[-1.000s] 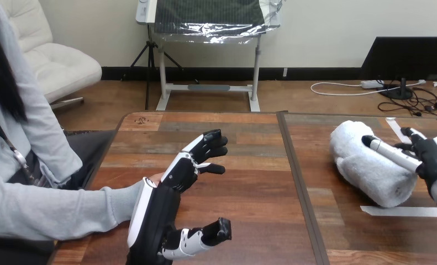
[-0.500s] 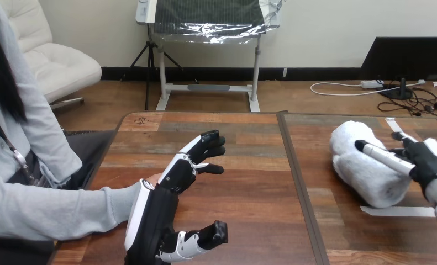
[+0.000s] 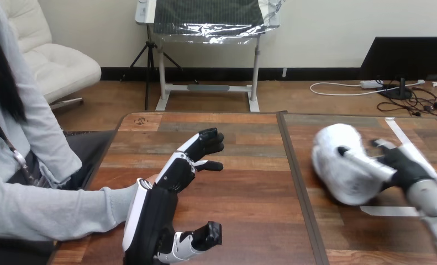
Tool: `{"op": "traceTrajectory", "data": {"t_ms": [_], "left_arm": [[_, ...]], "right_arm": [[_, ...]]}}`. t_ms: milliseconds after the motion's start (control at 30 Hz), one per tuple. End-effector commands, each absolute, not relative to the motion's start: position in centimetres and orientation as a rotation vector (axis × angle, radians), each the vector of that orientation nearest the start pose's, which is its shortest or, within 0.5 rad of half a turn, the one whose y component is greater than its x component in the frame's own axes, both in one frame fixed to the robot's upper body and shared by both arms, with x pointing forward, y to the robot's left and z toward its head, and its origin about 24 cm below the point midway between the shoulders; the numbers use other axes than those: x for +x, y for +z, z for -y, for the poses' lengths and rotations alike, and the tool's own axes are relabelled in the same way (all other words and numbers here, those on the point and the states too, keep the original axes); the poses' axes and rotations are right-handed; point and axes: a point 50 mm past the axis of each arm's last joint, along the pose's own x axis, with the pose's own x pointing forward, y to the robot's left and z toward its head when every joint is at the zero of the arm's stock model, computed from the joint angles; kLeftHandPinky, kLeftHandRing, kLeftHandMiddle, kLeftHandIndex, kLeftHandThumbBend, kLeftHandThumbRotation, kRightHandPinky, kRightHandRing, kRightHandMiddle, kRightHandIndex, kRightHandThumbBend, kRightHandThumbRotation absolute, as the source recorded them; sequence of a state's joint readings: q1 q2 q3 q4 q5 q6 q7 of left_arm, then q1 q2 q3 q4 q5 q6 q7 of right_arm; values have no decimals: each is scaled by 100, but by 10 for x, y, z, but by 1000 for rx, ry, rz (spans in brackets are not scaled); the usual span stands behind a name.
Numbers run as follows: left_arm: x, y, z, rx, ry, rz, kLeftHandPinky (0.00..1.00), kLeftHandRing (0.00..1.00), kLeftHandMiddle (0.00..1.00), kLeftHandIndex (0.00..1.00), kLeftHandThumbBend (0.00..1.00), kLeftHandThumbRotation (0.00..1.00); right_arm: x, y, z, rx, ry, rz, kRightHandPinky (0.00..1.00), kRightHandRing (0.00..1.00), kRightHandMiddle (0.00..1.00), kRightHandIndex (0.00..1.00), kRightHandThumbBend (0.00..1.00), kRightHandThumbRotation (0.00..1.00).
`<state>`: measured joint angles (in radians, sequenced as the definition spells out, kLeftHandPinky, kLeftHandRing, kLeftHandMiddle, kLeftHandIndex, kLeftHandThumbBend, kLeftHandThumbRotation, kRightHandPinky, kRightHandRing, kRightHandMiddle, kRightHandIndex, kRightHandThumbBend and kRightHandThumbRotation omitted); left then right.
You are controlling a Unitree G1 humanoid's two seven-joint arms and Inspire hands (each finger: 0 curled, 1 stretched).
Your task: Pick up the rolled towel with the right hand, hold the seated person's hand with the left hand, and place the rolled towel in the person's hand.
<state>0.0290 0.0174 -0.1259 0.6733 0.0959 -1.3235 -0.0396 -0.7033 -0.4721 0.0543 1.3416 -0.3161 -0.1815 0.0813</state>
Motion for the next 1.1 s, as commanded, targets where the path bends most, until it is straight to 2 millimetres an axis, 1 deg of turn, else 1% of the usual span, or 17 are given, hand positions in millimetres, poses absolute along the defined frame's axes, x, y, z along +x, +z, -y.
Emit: {"op": "traceTrajectory", "data": {"t_ms": [0,100,267,300,467,567,600,733,1067], "left_arm": [[195,24,-117,20,-240,704,69,81,83,84,100,79],[194,24,-117,16,-243,707,69,81,83,83,100,79],[193,26,-117,5,-252,718,71,82,84,84,100,78],[193,26,-117,2,-253,722,73,82,84,83,100,77],[192,28,-118,-6,-255,732,75,83,84,83,100,75],[191,28,-118,-6,-248,737,76,83,84,82,100,74],[191,29,-118,-7,-246,739,76,83,83,82,100,74],[190,29,-119,-9,-242,741,77,82,83,81,100,74],[189,30,-120,-5,-239,740,78,82,82,80,100,74]], "right_arm": [[336,3,253,-691,98,-498,73,84,88,97,86,73],[335,1,251,-696,108,-508,72,83,87,97,85,71],[331,-7,246,-684,133,-533,74,84,87,97,85,71],[330,-8,245,-681,137,-535,73,82,85,97,85,71],[327,-13,241,-696,165,-543,70,78,81,96,87,71],[326,-16,239,-699,179,-549,72,80,82,95,88,71],[326,-16,238,-700,181,-550,75,81,84,95,88,70],[324,-19,236,-702,185,-554,78,83,86,94,87,69],[321,-25,231,-697,187,-563,81,85,88,92,84,64]]}}
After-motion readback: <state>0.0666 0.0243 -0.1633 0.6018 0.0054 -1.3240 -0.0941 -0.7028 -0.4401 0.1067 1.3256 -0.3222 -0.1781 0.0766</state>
